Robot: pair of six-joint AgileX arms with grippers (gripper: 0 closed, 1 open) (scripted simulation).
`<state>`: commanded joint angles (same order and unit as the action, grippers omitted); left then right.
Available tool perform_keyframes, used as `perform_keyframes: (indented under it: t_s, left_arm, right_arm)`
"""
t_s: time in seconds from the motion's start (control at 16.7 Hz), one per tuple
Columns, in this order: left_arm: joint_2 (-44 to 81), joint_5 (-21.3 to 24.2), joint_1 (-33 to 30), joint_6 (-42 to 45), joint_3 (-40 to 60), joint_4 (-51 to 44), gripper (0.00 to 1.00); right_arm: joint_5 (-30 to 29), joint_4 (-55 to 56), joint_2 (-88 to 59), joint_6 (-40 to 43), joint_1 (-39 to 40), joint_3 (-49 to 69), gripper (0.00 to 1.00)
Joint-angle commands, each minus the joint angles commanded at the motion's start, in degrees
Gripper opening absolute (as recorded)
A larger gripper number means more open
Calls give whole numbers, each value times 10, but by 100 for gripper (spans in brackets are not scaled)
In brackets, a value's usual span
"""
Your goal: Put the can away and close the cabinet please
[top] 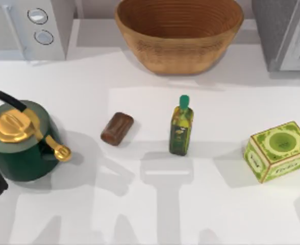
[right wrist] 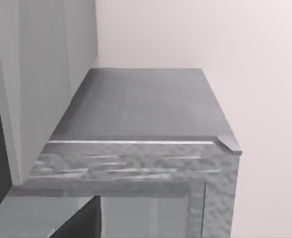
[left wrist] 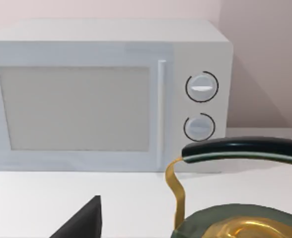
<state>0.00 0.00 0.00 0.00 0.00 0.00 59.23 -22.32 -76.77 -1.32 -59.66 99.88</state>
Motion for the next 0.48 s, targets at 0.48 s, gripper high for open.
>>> perform_keyframes:
  t_s: [0.48]
  left_arm:
    - [0, 0, 0, 0, 0, 0, 100]
  right_arm:
    - [-35, -5, -7, 2, 35, 3, 100]
